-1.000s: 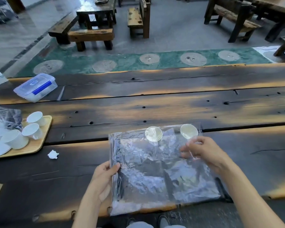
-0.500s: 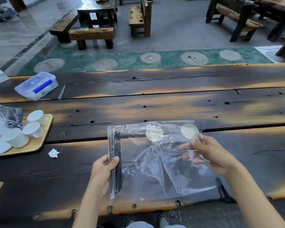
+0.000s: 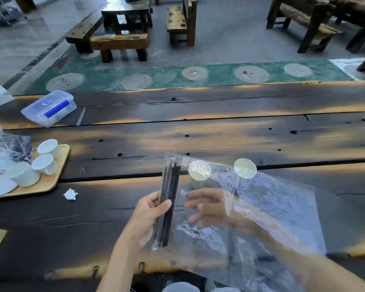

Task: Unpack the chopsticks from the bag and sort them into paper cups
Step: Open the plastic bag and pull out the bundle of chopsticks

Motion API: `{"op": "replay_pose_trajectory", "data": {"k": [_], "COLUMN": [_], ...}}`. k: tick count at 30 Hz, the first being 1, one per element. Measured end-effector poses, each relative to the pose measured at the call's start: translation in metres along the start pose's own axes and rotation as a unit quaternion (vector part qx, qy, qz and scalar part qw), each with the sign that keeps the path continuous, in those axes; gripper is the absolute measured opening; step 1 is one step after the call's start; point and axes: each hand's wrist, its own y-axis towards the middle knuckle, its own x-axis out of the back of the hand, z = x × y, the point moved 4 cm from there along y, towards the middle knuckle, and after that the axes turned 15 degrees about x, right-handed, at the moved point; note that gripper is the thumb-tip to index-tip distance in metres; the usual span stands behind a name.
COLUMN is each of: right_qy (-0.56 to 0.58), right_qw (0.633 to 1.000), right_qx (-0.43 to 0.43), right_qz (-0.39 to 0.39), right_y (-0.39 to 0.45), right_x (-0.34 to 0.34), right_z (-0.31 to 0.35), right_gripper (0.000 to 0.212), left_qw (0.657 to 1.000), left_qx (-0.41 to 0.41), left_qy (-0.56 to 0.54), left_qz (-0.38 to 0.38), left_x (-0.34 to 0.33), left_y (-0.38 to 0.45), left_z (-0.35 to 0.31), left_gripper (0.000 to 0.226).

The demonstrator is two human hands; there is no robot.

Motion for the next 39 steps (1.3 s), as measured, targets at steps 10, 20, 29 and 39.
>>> {"op": "replay_pose_trajectory", "data": {"k": [10,20,29,39], "right_qy": [0.057,0.171,0.173,0.118], "right_qw": [0.992,0.982,0.979,0.986], "right_qx": [0.056,0.005,-0.005,0.020], "right_qz": [-0.096,-0.081,-0.102,-0.117], "right_y": [0.018,0.032,0.038,0.043], "right_x": [-0.025,-0.023,-0.028,-0.024], "right_z": [-0.023,-0.048,-0.051,-0.057], "right_gripper": [0.026,0.039,0.032,0.008], "left_qw": [0.994,0.987,0.990,0.978], "left_qx": [-0.025,-0.026,-0.006,0.045], "left_qy": [-0.072,-0.006,0.037,0.121], "left_qz": [-0.074,-0.158,-0.132,-0.164], "left_x": [-0.021,-0.009,-0.008,-0.010], "left_y": [-0.005,0.001,0.006,0.010], "left_z": [-0.001,0.005,0.009,-0.007], "left_gripper": [0.018,0.011,0.008,0.052]}}
